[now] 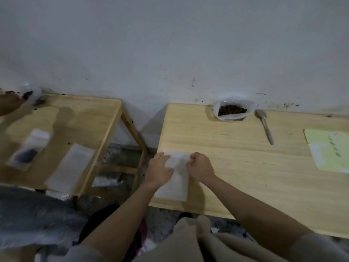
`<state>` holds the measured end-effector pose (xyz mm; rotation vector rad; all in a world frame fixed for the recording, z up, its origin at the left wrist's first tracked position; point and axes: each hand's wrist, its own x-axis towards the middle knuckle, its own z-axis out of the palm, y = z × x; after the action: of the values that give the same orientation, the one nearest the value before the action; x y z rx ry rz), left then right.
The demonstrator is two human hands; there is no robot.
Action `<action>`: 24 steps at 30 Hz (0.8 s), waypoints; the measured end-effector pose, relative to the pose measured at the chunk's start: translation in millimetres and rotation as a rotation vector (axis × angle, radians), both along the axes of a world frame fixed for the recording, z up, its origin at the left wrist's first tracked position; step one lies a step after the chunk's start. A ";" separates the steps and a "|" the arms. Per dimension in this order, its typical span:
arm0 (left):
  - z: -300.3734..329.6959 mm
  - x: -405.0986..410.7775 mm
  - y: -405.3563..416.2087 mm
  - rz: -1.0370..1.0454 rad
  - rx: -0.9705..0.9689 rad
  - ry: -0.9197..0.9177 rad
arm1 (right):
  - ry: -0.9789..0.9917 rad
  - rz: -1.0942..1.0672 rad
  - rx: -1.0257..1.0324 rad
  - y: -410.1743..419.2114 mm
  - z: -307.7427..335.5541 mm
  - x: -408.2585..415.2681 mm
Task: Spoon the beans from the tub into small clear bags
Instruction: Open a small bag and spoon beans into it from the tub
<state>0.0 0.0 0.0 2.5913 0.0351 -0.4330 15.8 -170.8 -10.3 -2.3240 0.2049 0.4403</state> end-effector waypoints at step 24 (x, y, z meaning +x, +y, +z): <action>-21.3 -6.9 -3.0 -0.010 0.066 -0.051 | 0.009 -0.312 0.107 32.6 -1.2 -8.8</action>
<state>-6.9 -3.0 -21.3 2.6678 0.0193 -0.3749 7.0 -138.2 -11.4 -2.1374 0.5270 0.2975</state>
